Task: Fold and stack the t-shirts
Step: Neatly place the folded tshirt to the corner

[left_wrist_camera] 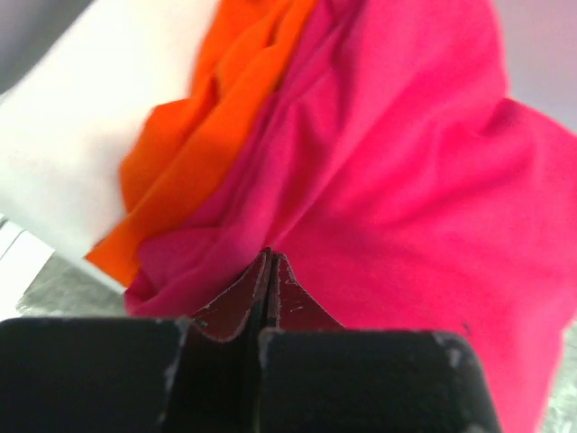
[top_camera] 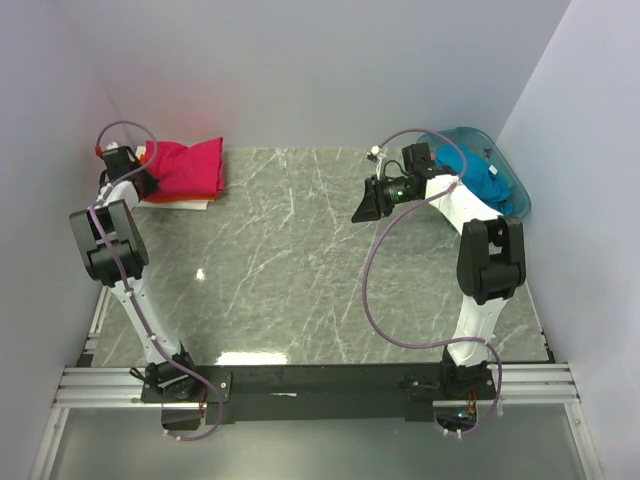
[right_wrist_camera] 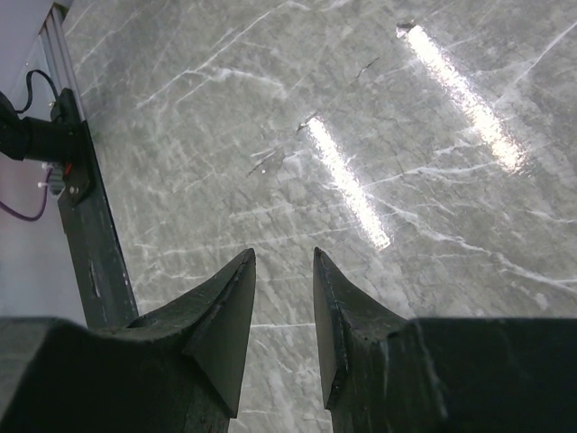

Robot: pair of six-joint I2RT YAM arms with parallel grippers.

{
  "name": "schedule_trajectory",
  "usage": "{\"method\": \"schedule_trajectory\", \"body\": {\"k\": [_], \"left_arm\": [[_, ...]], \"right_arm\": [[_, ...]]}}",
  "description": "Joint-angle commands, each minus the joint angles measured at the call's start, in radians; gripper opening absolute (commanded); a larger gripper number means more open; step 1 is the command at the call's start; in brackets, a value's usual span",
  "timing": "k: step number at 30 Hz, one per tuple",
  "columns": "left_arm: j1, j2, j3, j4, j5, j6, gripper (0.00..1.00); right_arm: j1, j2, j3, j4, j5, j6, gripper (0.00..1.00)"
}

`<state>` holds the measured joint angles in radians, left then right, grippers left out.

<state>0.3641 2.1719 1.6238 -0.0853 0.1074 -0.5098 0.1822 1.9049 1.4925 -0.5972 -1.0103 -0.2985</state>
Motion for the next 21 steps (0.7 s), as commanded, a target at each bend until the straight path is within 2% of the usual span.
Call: {"method": "schedule_trajectory", "body": {"k": [1, 8, 13, 19, 21], "left_arm": [[0.025, -0.043, -0.021, 0.042, -0.071, 0.001, 0.02], [0.058, -0.061, -0.033, 0.07, -0.045, 0.01, 0.07], [0.065, -0.122, -0.07, 0.159, 0.083, 0.031, 0.15], [0.065, -0.184, -0.116, 0.292, 0.238, -0.021, 0.26], [0.065, -0.185, -0.11, 0.314, 0.27, -0.056, 0.38]], "right_arm": [[0.01, 0.009, 0.043, -0.009, -0.004, -0.016, 0.4], [0.014, 0.011, 0.043, -0.013, -0.002, -0.022, 0.4], [0.019, 0.016, 0.049, -0.022, -0.004, -0.028, 0.4], [0.089, 0.051, 0.107, -0.081, -0.016, -0.063, 0.4], [0.134, 0.104, 0.206, -0.133, -0.004, -0.057, 0.4]]}}
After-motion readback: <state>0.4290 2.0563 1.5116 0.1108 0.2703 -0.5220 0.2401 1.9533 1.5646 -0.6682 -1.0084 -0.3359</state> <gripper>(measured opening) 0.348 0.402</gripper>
